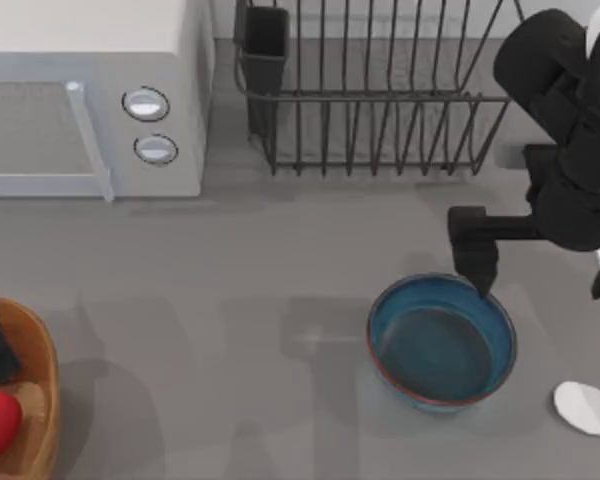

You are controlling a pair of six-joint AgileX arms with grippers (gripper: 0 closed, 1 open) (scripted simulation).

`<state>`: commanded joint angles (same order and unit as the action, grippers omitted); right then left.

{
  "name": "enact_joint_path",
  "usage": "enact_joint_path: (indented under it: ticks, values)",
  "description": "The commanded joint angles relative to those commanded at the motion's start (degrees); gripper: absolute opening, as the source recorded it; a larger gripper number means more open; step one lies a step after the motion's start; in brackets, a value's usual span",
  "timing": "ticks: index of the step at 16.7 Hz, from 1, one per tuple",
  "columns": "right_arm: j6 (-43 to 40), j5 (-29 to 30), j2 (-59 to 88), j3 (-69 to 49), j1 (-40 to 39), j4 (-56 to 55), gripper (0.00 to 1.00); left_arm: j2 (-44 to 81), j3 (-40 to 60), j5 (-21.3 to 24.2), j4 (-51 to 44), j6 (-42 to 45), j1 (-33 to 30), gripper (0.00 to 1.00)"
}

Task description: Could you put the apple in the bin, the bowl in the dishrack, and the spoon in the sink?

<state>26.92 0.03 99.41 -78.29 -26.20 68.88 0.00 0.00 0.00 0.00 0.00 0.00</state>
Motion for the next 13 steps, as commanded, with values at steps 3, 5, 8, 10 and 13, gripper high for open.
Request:
enact_joint_path:
  ticks: [3, 5, 8, 10, 13]
  values:
    - [-0.06, -0.02, -0.17, 0.16, 0.28, -0.14, 1.00, 0.00, 0.00, 0.00, 0.00, 0.00, 0.00, 1.00]
    - [-0.12, -0.01, 0.14, 0.99, 0.22, -1.08, 1.00, 0.00, 0.00, 0.00, 0.00, 0.00, 0.00, 1.00]
    - [-0.09, 0.01, 1.94, 5.15, 0.09, -7.00, 1.00, 0.00, 0.00, 0.00, 0.00, 0.00, 0.00, 1.00]
    - [0.06, 0.01, 3.83, 9.00, 0.02, -13.41, 1.00, 0.00, 0.00, 0.00, 0.00, 0.00, 0.00, 1.00]
    - [0.22, 0.02, 6.19, 13.91, -0.11, -20.53, 1.00, 0.00, 0.00, 0.00, 0.00, 0.00, 0.00, 1.00]
